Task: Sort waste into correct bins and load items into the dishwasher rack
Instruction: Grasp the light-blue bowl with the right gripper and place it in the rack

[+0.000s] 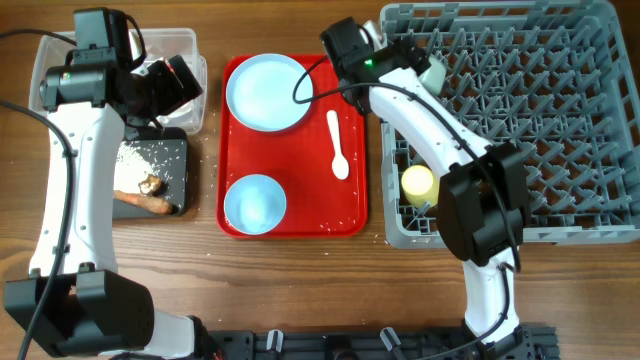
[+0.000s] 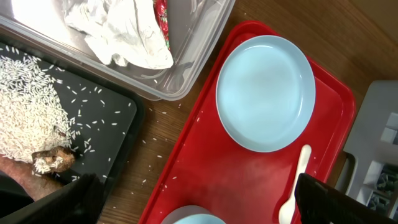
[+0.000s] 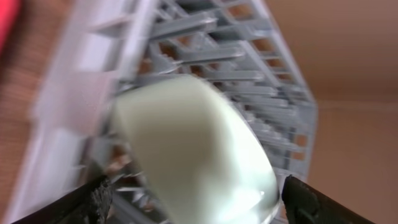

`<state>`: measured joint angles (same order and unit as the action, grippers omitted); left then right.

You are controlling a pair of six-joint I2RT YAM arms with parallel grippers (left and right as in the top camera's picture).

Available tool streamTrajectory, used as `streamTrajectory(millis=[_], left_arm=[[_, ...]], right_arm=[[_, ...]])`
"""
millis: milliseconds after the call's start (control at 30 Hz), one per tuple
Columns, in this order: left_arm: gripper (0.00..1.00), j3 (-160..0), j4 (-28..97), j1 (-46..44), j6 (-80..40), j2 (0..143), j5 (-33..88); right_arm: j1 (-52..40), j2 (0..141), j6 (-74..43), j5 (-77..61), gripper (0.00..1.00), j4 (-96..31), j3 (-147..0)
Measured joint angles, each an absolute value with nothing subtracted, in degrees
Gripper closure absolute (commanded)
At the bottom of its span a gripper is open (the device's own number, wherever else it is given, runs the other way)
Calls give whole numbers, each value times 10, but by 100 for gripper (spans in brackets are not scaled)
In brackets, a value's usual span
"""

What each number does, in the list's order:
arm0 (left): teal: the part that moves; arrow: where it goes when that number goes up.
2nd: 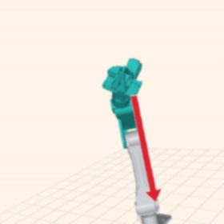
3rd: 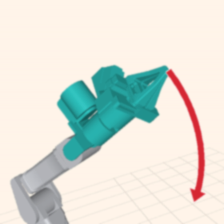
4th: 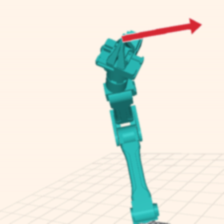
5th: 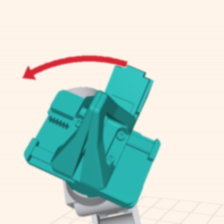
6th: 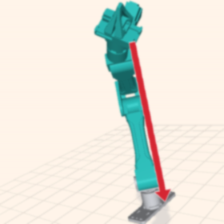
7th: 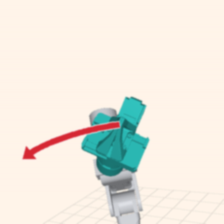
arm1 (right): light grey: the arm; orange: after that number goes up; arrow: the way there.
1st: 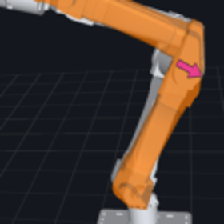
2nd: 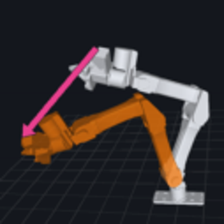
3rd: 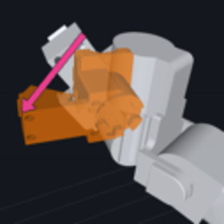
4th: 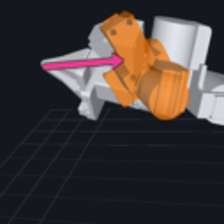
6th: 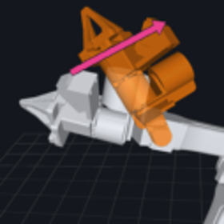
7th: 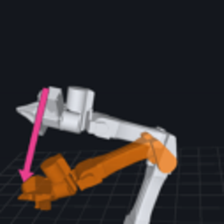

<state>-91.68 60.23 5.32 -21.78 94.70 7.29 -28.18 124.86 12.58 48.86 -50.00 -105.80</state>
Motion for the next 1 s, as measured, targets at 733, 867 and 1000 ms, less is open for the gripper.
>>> streamTrajectory(millis=[733, 867, 1000], left_arm=[[0, -917, 596, 53, -218, 947, 73], [0, -917, 595, 53, -218, 947, 73], [0, -917, 596, 53, -218, 947, 73]], right_arm=[[-427, 1239, -247, -214, 78, -469, -914], [-423, 1247, -276, -215, 95, -456, -914], [-407, 1247, -287, -214, 96, -474, -916]])
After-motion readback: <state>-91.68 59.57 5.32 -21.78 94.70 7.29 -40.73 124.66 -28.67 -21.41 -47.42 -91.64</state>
